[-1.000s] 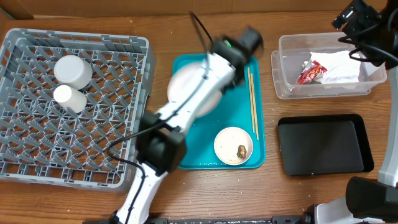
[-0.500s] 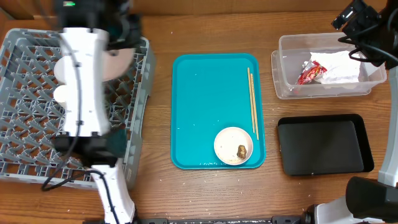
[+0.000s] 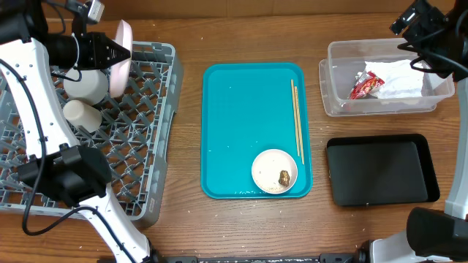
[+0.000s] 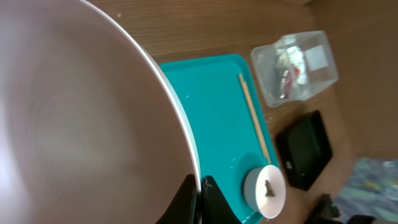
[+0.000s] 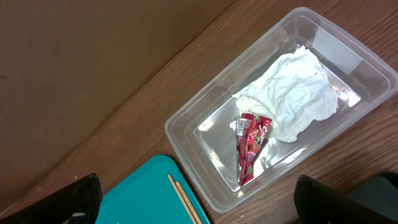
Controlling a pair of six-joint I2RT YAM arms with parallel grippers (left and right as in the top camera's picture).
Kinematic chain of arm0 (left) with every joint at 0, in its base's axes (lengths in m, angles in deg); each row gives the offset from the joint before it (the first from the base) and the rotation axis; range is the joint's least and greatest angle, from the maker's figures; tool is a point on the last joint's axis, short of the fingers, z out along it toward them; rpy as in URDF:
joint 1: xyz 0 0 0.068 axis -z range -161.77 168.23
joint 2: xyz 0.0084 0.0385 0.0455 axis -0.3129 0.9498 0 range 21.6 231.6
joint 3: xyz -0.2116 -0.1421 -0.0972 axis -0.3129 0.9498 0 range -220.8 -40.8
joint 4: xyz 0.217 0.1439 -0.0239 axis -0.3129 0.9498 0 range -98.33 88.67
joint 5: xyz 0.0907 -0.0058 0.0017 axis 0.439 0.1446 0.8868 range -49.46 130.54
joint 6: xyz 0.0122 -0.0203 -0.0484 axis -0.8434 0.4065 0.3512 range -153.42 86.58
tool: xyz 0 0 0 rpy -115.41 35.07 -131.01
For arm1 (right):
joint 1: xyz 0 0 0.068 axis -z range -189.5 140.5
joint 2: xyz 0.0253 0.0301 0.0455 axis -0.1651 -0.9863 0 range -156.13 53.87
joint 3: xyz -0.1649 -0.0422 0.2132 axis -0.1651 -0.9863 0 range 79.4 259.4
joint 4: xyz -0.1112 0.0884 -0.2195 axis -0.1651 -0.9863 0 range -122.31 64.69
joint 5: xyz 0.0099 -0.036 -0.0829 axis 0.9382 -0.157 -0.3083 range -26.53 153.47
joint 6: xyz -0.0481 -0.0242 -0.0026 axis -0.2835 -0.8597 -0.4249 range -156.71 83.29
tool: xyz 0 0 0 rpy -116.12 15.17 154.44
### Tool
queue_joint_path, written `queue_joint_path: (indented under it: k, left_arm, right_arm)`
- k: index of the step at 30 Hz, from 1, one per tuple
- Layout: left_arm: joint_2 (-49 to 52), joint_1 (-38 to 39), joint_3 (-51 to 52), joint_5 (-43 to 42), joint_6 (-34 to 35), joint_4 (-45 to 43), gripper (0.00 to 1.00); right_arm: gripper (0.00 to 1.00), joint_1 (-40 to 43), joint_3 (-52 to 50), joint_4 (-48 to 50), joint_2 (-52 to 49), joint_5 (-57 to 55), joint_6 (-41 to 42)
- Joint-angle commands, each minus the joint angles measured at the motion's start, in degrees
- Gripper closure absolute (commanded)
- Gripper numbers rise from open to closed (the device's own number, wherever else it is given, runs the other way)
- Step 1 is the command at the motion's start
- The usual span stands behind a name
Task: Sort waste into correct bins and load items into the dishwasher
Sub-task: 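Lift the white plate with the left gripper and carry it over the rack, then lower the plate on edge into the rack slots and open the left gripper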
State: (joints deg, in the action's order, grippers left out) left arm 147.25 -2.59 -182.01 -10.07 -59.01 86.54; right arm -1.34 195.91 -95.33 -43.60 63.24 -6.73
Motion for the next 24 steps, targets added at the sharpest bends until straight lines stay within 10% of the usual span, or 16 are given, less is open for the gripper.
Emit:
queue_joint_path:
  k: [1,24]
  left_arm:
    - [-0.3,-2.0,3.6,-7.9,-2.3,-1.3,0.96]
    - [-0.3,-6.9,15.3,-17.9,1.8,-6.6,0.96]
  right_arm:
    - [0.00,0.0,0.5,0.3,0.1,-0.2,0.0]
    - [0.00,0.0,0.5,0.3,0.1,-0.2,0.0]
